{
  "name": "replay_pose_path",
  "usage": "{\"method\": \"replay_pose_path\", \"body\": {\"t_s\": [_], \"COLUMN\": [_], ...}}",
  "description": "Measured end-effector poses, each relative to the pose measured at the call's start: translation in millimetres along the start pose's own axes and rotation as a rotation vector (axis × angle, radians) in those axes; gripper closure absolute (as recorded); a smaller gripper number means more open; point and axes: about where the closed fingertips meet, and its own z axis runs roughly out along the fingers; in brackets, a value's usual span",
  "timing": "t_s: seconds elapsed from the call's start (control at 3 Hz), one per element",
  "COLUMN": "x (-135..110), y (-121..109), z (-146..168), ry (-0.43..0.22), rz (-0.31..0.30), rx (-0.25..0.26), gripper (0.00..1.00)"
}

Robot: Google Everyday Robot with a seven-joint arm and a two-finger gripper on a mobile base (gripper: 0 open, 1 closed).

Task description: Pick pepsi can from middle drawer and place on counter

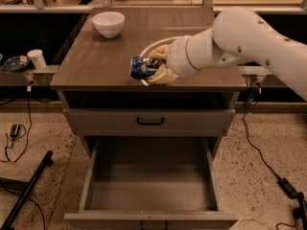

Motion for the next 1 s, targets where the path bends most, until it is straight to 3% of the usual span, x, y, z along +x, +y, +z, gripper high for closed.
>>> {"method": "replay_pose_path", "body": {"t_s": [0.33, 0.67, 1.0], "x": [26.6, 26.6, 26.6], "y": [-31.7, -31.7, -31.7], "z": [21.2, 21.2, 21.2], "ry": [-0.015, -0.015, -0.015], "rz": [0.032, 0.032, 0.032], "rx": [0.015, 0.015, 0.015], "gripper": [1.00, 1.00, 0.83]}}
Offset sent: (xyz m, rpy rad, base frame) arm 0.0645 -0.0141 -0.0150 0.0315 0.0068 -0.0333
